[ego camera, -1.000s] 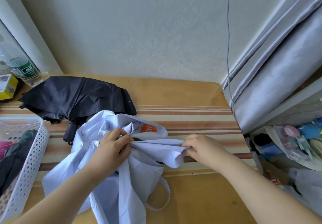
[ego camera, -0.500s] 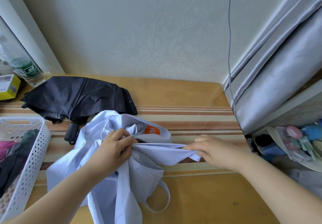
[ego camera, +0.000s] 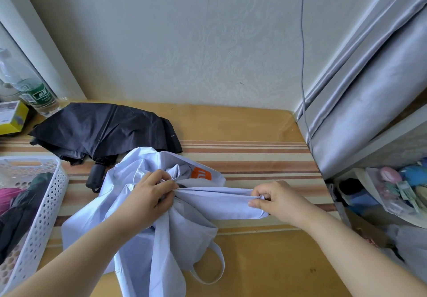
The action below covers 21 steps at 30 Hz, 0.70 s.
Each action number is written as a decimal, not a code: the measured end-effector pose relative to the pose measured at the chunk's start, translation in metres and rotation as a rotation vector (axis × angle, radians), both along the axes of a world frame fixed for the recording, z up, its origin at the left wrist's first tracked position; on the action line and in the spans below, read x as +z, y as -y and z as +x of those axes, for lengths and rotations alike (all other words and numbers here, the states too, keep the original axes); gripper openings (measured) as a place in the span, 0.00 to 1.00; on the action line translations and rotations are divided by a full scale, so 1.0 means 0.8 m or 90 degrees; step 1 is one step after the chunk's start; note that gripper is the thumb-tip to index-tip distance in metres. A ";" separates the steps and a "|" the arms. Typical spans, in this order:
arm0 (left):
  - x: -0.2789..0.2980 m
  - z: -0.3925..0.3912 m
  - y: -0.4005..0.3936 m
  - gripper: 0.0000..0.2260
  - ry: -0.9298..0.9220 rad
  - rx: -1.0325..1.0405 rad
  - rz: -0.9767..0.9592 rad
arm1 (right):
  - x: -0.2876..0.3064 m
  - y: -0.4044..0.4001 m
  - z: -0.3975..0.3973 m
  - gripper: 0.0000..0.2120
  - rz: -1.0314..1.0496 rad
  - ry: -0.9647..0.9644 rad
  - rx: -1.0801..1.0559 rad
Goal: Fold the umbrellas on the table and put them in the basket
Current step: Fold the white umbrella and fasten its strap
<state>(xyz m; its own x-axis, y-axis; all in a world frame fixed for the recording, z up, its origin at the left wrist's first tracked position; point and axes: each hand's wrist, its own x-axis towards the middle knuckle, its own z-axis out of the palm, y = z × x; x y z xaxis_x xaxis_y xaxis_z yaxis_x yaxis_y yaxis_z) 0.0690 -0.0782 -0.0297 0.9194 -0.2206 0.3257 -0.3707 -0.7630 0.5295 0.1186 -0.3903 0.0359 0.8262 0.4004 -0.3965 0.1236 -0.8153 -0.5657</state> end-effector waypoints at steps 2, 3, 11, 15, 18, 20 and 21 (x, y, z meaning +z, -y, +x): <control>0.001 -0.001 0.001 0.07 -0.002 -0.012 0.004 | 0.006 0.002 0.000 0.06 -0.045 0.012 0.047; 0.001 -0.001 0.002 0.07 -0.002 -0.018 0.008 | 0.007 0.004 0.000 0.07 -0.065 0.016 0.069; 0.005 -0.004 0.011 0.11 -0.002 -0.024 0.024 | 0.005 0.002 -0.010 0.05 -0.235 0.146 0.224; 0.002 -0.006 0.013 0.11 -0.008 -0.021 0.020 | 0.009 -0.039 -0.023 0.16 -0.095 0.257 0.196; -0.002 -0.006 0.010 0.10 -0.015 -0.015 -0.003 | 0.000 -0.081 -0.029 0.17 -0.050 0.330 0.204; -0.002 -0.007 0.011 0.10 -0.013 -0.020 -0.006 | -0.002 -0.108 -0.031 0.17 -0.031 0.361 0.197; -0.002 -0.008 0.011 0.11 -0.009 -0.023 0.000 | -0.003 -0.121 -0.030 0.18 -0.036 0.349 0.187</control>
<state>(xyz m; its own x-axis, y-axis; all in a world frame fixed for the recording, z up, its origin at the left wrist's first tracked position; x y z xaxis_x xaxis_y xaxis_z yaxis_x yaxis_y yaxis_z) 0.0630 -0.0874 -0.0313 0.9154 -0.2542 0.3121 -0.3904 -0.7494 0.5348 0.0946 -0.2938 0.0336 0.7737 0.6329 0.0271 0.6079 -0.7297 -0.3131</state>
